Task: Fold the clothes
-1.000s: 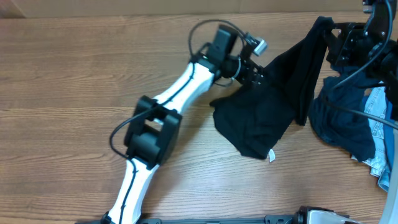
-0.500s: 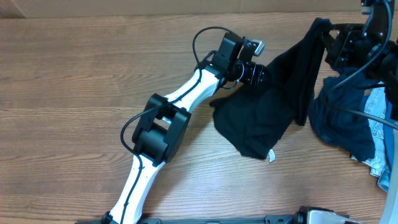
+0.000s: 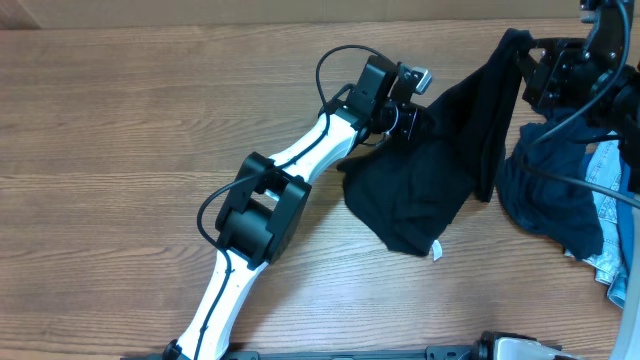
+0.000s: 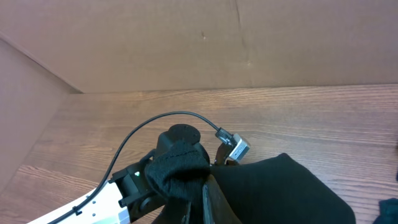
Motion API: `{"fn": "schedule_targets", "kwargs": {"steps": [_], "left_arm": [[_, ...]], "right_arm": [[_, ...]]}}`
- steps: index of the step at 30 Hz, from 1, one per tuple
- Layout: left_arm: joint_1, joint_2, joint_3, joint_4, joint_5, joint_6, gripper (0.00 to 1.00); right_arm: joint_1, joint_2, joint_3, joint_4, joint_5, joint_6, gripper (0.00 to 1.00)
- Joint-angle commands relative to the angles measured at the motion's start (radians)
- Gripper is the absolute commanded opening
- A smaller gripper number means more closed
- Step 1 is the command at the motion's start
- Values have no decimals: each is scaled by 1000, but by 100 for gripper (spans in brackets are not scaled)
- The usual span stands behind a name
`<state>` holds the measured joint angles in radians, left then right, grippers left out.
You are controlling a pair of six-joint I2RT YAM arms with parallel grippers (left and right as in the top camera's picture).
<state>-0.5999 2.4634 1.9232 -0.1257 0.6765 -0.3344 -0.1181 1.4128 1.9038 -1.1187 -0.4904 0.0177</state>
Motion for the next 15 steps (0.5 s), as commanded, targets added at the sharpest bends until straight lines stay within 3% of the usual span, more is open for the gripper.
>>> {"fn": "schedule_targets", "kwargs": {"steps": [1,7,11,15], "left_arm": [[69,-11,21,-10,164,13,4],[242,-225,22,-207,157,90,4],[338,-470,23,-465,-64,214,4],[434,-707,41,-642,-179,269,4]], "right_arm": [[0,-16,9,5,-8,-8,4],[0,-16,9,-1,29,-6,4],[0,-16,9,-30,142,68,4],[0,-16,9,-71,268,147,4]]}}
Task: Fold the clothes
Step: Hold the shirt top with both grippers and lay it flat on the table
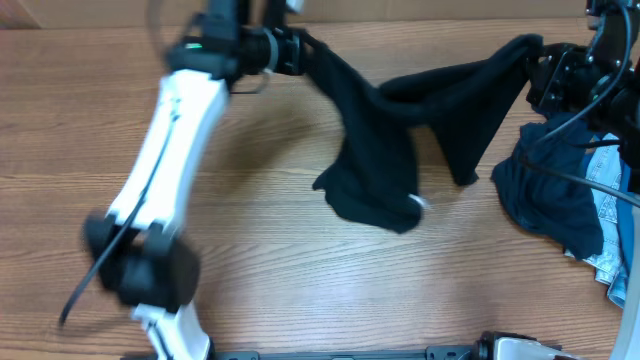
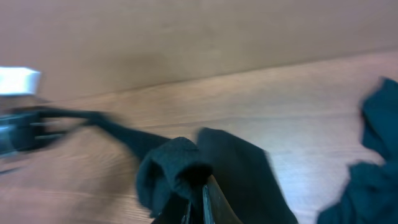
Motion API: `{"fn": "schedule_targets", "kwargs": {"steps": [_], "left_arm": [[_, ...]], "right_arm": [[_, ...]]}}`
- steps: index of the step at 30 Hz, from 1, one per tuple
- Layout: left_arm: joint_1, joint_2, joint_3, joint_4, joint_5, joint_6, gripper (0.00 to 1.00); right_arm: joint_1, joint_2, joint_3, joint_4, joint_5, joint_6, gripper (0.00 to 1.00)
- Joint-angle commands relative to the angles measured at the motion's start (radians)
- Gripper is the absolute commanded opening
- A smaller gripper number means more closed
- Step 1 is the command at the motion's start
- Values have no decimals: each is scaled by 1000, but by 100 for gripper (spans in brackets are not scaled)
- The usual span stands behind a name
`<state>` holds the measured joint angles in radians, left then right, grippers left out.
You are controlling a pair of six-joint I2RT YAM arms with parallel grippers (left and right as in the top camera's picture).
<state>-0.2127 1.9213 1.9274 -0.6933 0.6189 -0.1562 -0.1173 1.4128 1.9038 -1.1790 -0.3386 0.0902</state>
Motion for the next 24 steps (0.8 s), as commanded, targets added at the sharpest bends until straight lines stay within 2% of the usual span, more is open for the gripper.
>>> {"fn": "schedule_targets", "kwargs": {"steps": [1,4,6,12,17,24], "left_arm": [[82,-228,58,-131,-150,110,4],[163,-353,157,-294,-284,187,4],[188,-400,239,-396,-365,233,4],[193,-431,521,-620,-560,294,4],[193,-439,695,-653,-594,290,4],[193,-497,845,-746,-684,273,4]], "right_arm": [[-1,-15,9,-20,145,101,4],[-1,-7,8,-50,197,177,4],[-1,-2,8,-53,210,180,4],[-1,-18,10,9,285,148,4],[-1,-88,11,45,282,111,4],[-1,-237,23,11,240,146,4]]}}
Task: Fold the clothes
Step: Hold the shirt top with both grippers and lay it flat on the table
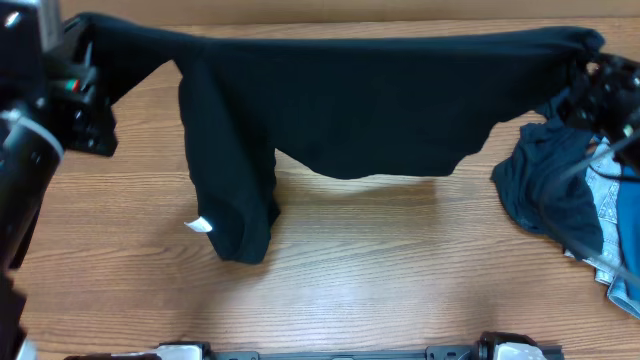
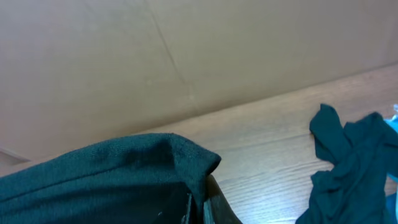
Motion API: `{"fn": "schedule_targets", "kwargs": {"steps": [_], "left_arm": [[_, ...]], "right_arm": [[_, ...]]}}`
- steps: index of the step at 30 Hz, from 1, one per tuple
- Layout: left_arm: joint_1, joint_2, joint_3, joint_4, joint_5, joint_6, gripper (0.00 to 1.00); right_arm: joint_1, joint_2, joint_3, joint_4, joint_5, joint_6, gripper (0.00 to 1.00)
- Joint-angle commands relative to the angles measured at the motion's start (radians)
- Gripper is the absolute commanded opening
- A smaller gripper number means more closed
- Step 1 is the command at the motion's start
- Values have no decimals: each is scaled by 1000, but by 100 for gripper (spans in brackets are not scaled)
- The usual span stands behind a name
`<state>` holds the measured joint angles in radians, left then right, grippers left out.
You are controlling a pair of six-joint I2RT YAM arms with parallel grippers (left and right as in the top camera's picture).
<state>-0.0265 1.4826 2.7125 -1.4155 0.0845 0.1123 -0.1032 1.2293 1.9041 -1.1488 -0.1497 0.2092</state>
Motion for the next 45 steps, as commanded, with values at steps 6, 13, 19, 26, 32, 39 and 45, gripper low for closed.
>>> {"fn": "schedule_targets", "kwargs": {"steps": [6,13,19,26,32,39,45], "left_arm": [[6,-164,66,-167,-305,-103,4],[6,-136,27,-216,-373,-137,4],[7,90,-74,-245,-376,-146,4],[7,499,-80,-165,-373,-145,4],[7,734,-80,48,-372,-134,14],[22,781,-79,151,-372,-67,63],[18,723,-80,14,-114,-66,65]], "right_arm": [[-15,-108,23,-126,23,61,4],[-15,-87,22,-132,14,53,4],[-15,108,21,-166,-19,53,4],[7,459,19,-113,-38,45,4],[29,661,19,173,-39,19,4],[29,695,20,333,-35,1,52],[29,695,20,149,-16,-4,80]]}}
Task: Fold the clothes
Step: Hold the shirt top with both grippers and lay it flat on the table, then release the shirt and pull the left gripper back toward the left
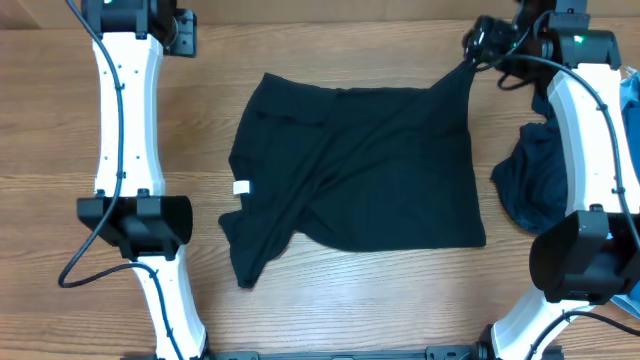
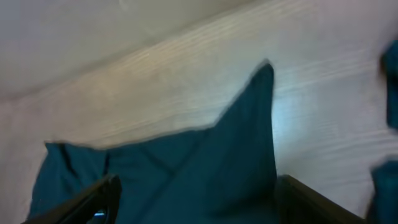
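A black garment (image 1: pixel 360 170) lies spread out on the wooden table (image 1: pixel 60 200), its lower left part bunched, with a white tag (image 1: pixel 241 188) at its left edge. Its top right corner (image 2: pixel 266 74) rises to a point towards my right gripper (image 1: pixel 474 44). In the right wrist view the right gripper (image 2: pixel 198 182) stands open, its fingers (image 2: pixel 99 198) wide apart over the cloth and holding nothing. My left gripper (image 1: pixel 186 28) is at the table's far left edge, apart from the garment; its jaws are too small to read.
A heap of dark blue clothes (image 1: pixel 530 185) lies at the table's right side, under the right arm, with a pale blue piece (image 1: pixel 632 95) at the frame's edge. A brown cardboard wall runs along the far edge.
The black garment, then stretched in the air between both grippers, now lies flat on the table. Both grippers have let go; the right one is open above the top right corner.
The right gripper held one corner of the hanging garment while the left gripper held it nearby. The left gripper was then farther left with the cloth, then at the far left with it stretched taut. Now it lies spread and released.
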Motion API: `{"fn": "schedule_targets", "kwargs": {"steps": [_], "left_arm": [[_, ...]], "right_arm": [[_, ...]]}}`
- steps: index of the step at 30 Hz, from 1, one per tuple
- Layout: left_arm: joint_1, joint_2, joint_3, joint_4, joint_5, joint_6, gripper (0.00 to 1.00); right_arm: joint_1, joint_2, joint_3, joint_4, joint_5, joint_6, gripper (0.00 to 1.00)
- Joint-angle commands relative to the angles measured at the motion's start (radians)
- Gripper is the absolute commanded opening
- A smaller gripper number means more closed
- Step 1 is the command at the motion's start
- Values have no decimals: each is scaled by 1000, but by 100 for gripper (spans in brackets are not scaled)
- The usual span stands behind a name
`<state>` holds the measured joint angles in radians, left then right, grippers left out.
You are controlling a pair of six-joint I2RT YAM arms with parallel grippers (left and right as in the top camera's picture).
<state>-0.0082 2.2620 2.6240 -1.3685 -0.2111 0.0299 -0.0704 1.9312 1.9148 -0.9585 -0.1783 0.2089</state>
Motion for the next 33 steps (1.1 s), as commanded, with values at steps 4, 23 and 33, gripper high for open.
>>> {"fn": "schedule_targets", "kwargs": {"steps": [4,23,33], "left_arm": [[-2,-10,8,-95,323,60,54],[-82,458,5,-85,563,314,4],[-59,528,4,137,255,123,4]], "right_arm": [[-3,-6,9,-266,7,5,74],[117,-5,2,-369,-85,0,65],[117,-5,2,-371,-85,1,62]]}}
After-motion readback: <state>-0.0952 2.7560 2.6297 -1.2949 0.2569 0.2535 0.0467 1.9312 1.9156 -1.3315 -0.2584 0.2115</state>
